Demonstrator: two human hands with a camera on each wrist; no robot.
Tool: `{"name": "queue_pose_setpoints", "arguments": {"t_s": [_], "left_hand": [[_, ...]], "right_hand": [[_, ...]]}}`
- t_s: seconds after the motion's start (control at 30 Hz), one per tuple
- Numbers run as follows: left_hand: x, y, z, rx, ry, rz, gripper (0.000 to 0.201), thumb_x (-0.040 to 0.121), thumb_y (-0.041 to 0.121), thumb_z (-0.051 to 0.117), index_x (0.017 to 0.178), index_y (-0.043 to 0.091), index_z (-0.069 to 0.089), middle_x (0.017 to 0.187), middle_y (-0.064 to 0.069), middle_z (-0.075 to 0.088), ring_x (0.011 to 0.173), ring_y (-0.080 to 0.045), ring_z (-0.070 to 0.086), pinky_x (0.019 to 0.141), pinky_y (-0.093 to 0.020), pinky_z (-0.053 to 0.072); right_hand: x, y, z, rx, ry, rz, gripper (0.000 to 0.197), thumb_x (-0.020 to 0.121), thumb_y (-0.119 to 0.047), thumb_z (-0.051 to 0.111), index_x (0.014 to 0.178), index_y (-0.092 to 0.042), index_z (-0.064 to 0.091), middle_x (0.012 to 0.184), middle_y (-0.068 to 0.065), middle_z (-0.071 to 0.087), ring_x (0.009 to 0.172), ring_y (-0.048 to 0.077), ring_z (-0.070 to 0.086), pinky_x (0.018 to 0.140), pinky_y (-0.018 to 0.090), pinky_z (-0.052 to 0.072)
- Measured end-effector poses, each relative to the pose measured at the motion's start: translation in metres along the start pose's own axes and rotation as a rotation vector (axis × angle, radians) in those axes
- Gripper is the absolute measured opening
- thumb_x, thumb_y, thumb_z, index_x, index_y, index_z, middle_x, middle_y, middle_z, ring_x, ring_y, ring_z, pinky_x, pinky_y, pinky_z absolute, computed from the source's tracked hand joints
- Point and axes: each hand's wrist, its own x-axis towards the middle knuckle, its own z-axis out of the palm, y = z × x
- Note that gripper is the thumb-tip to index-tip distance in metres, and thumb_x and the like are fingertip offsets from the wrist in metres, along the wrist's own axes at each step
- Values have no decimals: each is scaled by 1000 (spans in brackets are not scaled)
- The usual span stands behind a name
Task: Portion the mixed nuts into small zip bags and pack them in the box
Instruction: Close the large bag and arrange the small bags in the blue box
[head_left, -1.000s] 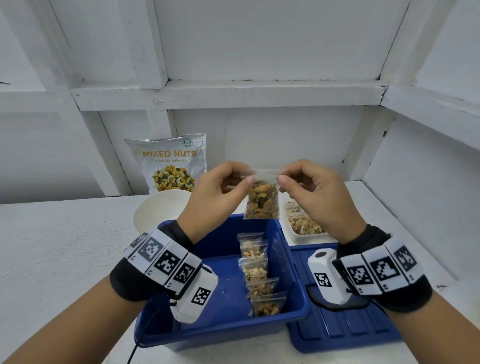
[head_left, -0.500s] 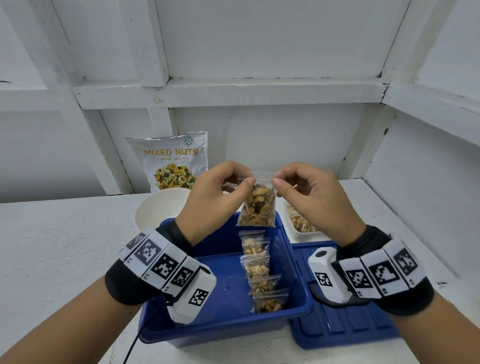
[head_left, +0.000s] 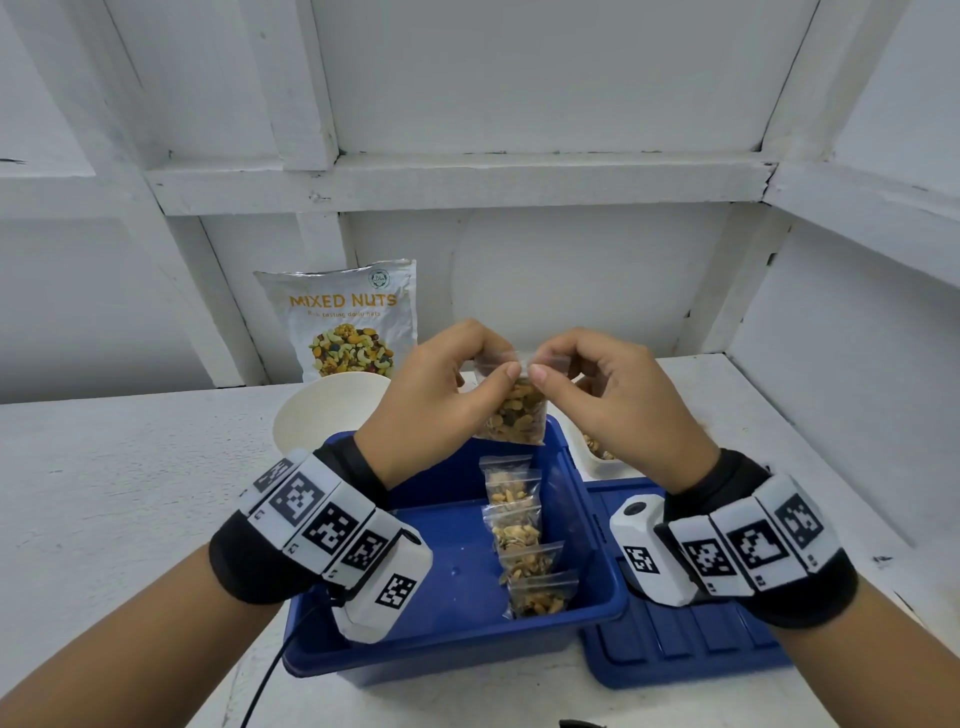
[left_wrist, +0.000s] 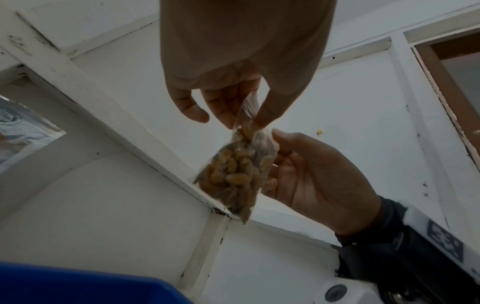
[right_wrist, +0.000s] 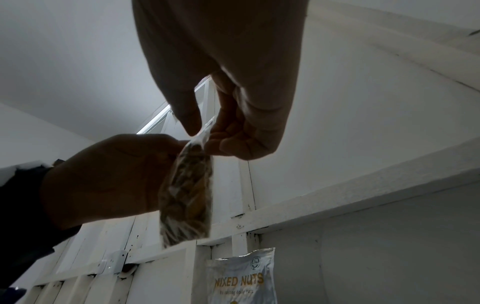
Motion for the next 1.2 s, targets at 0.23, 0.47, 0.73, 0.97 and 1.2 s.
{"name": "queue_pose_setpoints", "arguments": {"t_s": [0.23,0.47,0.73,0.97,1.2], "left_hand": [[-2,-2,-4,-37,-46,-90,17,80,46,49,83,32,58,74,16,60,73,3,57,62,-12,42],[-2,-1,-8,-28,-77,-100,5,81,36,57,78,32,57,71,14,59,69,4,54,59,-9,39],[-3,-1,-10,57,-74,3,23,81,35,53,80,14,63,75,6,60,71,2,52,64,-8,36],[2,2,-18,148,-278,-134,9,83,30,64,84,21,67,72,10,62,70,0,55,63,-9,39],[11,-2,-15,519,-726,-217,15,89,21,57,97,16,68,84,8,64,70,-2,52,67,-11,42]], "right_hand": [[-2,-2,-1,15,-25,36,9,88,-12,60,82,-19,61,69,-11,58,60,-3,55,52,9,41],[-4,-1,0,-16,-16,40,10,88,-11,59,82,-19,59,68,-13,54,60,-5,52,50,8,38],[-3,3,7,-56,-45,29,6,88,-14,59,86,-14,64,78,-8,63,77,5,57,64,23,47],[-6,10,8,-98,-99,19,7,87,-14,62,83,-19,63,75,-15,61,75,-5,56,64,8,41],[1,29,-16,-210,-249,172,17,91,-26,55,102,-20,66,84,-18,61,76,-5,57,70,6,44]]}}
